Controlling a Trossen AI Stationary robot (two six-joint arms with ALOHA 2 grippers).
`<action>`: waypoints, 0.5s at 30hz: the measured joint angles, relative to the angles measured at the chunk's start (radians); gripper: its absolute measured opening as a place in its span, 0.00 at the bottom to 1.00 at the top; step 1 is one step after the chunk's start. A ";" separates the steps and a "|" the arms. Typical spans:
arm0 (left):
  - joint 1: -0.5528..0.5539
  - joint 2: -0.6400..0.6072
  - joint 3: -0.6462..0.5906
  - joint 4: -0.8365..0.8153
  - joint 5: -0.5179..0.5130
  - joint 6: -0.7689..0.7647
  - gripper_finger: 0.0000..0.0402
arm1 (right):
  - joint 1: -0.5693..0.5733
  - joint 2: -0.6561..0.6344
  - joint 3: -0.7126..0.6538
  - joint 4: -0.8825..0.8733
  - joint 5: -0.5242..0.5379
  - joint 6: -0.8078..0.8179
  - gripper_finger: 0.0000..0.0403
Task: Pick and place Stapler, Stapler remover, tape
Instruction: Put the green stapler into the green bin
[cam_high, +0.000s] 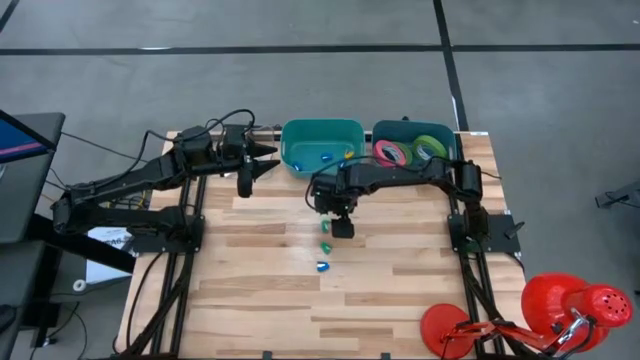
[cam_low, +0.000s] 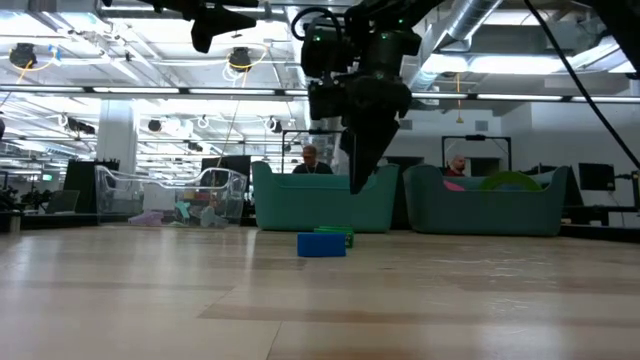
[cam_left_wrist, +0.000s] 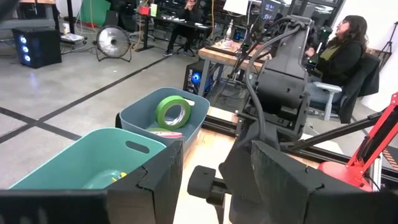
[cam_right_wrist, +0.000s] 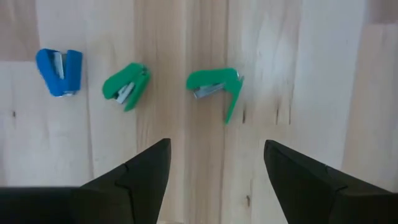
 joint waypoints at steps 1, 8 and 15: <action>0.000 0.000 0.000 0.000 0.000 0.000 0.45 | -0.002 0.000 0.000 0.007 -0.003 -0.008 0.62; 0.000 0.000 0.000 0.000 0.000 0.000 0.45 | -0.016 0.021 0.002 0.056 -0.004 -0.017 0.62; 0.000 0.000 0.000 0.000 0.000 0.000 0.45 | -0.008 0.094 0.001 0.060 -0.006 -0.019 0.62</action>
